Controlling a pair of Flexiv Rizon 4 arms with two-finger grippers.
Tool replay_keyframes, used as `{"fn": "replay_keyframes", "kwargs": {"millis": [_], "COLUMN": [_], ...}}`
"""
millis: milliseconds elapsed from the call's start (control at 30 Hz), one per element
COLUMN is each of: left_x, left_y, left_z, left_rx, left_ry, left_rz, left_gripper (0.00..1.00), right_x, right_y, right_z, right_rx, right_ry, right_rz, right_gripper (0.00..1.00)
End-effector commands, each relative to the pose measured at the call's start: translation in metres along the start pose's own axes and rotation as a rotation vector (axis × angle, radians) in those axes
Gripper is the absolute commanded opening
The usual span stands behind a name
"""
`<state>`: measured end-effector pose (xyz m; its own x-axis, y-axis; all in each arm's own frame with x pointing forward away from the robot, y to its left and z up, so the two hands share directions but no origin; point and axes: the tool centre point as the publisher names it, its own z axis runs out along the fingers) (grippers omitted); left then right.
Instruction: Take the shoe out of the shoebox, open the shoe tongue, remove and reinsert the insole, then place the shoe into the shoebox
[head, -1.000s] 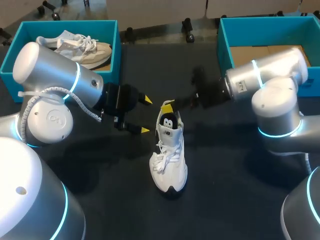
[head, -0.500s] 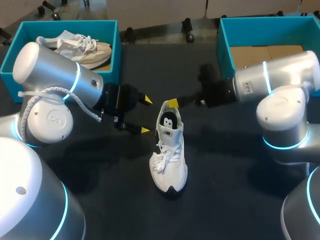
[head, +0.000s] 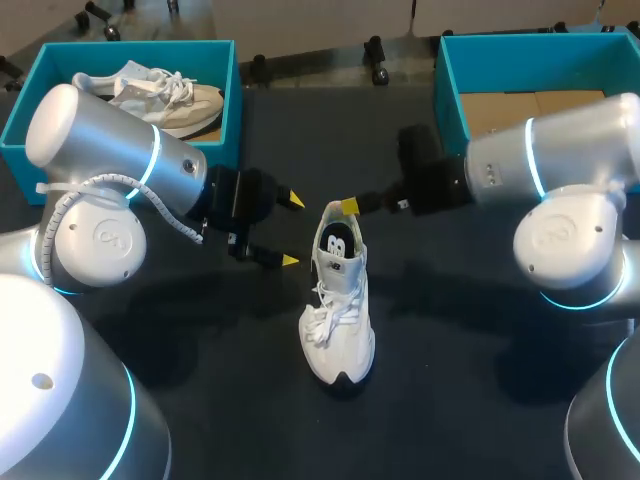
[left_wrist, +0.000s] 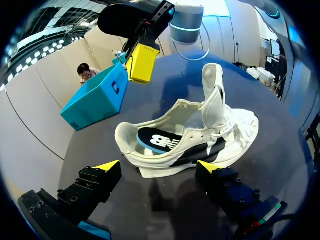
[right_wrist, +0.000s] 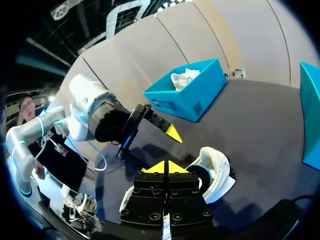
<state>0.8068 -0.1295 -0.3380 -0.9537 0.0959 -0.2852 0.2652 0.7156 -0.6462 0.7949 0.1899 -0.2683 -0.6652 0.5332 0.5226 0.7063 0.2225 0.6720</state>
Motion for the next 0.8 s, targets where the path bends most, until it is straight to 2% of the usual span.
{"fn": "replay_keyframes", "kwargs": {"millis": [33, 133, 333, 633, 700, 800], "left_x": [0.000, -0.003, -0.013, -0.020, -0.021, -0.023], "left_y": [-0.001, -0.003, -0.003, -0.001, 0.000, 0.006], "left_z": [0.001, -0.004, -0.020, -0.048, -0.055, -0.062], "left_rx": [-0.006, -0.009, -0.059, -0.070, -0.074, -0.074], "left_ry": [0.001, -0.007, -0.008, 0.039, 0.055, 0.087], "left_rz": [0.000, 0.018, 0.024, 0.048, 0.070, 0.106], "left_gripper": [1.00, 1.00, 1.00, 1.00, 1.00, 1.00], "right_x": [0.002, -0.002, -0.007, -0.006, -0.005, -0.005], "right_y": [0.000, 0.001, -0.003, -0.003, -0.004, -0.004], "right_z": [0.002, 0.005, 0.008, 0.016, 0.020, 0.020], "right_rx": [0.002, 0.044, 0.038, 0.056, 0.112, 0.112], "right_ry": [-0.035, -0.111, -0.240, -0.356, -0.387, -0.387], "right_rz": [0.002, 0.082, 0.203, 0.348, 0.385, 0.385], "right_gripper": [0.00, 0.00, 0.00, 0.00, 0.00, 0.00]}}
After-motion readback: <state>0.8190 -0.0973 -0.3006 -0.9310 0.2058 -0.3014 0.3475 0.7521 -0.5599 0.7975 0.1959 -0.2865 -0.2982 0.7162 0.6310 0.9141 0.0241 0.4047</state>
